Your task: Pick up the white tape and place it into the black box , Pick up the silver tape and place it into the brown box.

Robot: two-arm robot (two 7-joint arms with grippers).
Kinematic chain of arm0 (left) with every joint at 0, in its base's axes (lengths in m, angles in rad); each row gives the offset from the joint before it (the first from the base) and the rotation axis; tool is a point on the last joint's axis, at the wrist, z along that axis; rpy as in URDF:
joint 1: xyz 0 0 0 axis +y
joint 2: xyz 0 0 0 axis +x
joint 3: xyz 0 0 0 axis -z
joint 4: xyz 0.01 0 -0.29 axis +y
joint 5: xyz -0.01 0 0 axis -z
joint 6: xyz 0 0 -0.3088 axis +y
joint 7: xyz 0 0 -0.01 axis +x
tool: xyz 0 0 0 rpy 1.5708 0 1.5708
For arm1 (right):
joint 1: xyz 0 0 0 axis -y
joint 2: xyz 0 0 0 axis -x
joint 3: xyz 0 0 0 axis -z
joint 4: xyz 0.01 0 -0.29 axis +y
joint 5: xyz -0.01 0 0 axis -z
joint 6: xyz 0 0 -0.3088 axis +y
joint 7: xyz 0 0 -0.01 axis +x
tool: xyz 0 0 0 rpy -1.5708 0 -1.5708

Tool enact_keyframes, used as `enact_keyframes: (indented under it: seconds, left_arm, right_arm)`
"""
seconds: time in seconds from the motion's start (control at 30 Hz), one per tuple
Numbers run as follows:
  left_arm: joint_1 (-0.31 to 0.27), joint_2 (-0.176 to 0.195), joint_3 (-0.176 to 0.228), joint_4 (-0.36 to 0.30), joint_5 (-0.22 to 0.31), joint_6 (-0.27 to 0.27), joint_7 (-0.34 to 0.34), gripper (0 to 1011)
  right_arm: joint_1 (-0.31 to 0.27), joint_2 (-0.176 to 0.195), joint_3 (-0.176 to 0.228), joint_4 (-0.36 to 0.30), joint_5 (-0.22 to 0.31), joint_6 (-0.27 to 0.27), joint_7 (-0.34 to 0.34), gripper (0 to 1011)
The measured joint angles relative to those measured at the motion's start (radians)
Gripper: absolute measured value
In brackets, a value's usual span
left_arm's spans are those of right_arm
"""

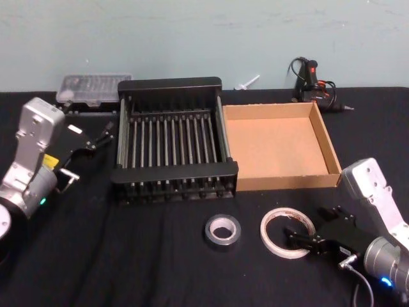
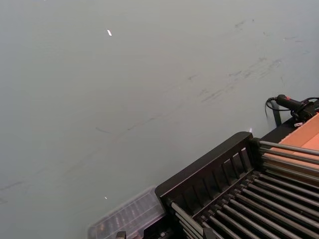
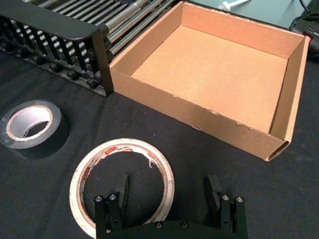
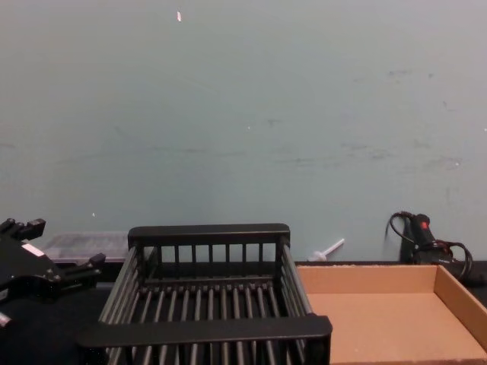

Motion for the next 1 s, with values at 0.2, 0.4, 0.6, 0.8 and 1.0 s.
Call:
enact_keyframes:
  seconds: [0.2,0.4,0.6,0.8,1.0]
  left_arm:
    - [0.000,0.000,0.000,0.000,0.000,0.000,0.000,1001]
    - [0.000,0.000,0.000,0.000,0.000,0.000,0.000,1001]
    - [0.000,0.000,0.000,0.000,0.000,0.000,0.000,1001]
    - [0.000,0.000,0.000,0.000,0.000,0.000,0.000,1001]
    - [0.000,0.000,0.000,0.000,0.000,0.000,0.000,1001]
  right_arm:
    - [0.000,0.001,-0.001,0.000,0.001,0.000,-0.001,1002]
    - [0.001,0.001,-0.002,0.000,0.002,0.000,-0.002,941]
    - [0.001,0.002,-0.002,0.000,0.002,0.000,-0.002,798]
    - [0.001,0.002,-0.003,0.000,0.003,-0.001,-0.003,606]
    - [0.001,0.002,-0.003,0.000,0.004,-0.001,-0.003,399]
